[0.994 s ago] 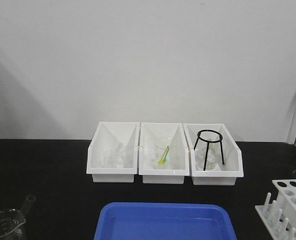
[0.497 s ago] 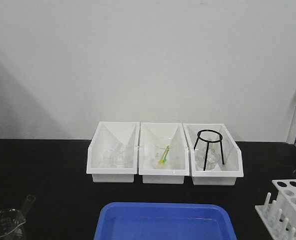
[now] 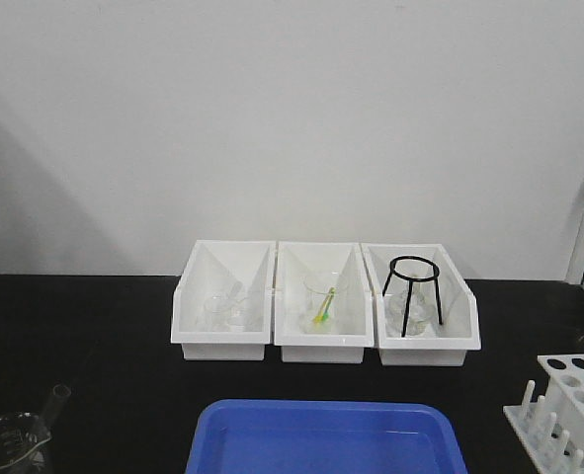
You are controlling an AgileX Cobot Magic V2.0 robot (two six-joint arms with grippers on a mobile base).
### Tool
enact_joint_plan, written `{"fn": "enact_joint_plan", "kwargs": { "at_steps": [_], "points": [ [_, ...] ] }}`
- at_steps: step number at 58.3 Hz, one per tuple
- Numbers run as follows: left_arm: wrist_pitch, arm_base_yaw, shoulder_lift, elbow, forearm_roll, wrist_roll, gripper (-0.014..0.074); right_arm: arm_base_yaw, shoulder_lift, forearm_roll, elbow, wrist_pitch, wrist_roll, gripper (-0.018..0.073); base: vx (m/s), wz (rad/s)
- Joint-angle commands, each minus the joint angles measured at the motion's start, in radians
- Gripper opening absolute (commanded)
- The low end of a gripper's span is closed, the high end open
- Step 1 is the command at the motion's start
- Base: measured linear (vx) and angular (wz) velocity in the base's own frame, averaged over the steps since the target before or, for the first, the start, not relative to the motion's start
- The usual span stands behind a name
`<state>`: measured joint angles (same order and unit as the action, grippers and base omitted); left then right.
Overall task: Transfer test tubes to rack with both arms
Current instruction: 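Lower the open left gripper around the test tube in the beaker, then close the left gripper on the test tube and lift it out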
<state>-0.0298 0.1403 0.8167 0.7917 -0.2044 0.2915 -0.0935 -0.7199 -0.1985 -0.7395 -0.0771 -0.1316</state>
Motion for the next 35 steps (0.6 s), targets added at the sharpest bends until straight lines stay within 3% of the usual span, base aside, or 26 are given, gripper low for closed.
{"fn": "enact_joint_plan", "kwargs": {
  "at_steps": [1, 8, 14, 26, 35],
  "points": [
    [-0.006, -0.002, 0.013, 0.006, 0.070, 0.071, 0.0582, 0.002, -0.006, -0.005, -0.035, -0.066, -0.002, 0.0666, 0.00, 0.00],
    [-0.030, -0.002, 0.063, -0.098, 0.147, 0.148, 0.0582, 0.002, -0.032, -0.005, -0.033, -0.058, -0.002, 0.0618, 0.00, 0.00],
    [-0.098, -0.001, 0.113, -0.225, 0.161, 0.152, 0.0582, 0.002, -0.051, -0.005, -0.033, -0.059, -0.002, 0.0575, 0.00, 0.00],
    [-0.349, -0.001, 0.230, -0.428, 0.164, 0.152, 0.0582, 0.013, -0.072, -0.006, -0.033, -0.035, -0.002, 0.0529, 0.00, 0.00],
    [-0.511, -0.001, 0.325, -0.439, 0.168, 0.148, 0.0582, 0.060, -0.109, -0.018, -0.033, -0.033, 0.000, 0.0531, 0.00, 0.00]
  ]
}}
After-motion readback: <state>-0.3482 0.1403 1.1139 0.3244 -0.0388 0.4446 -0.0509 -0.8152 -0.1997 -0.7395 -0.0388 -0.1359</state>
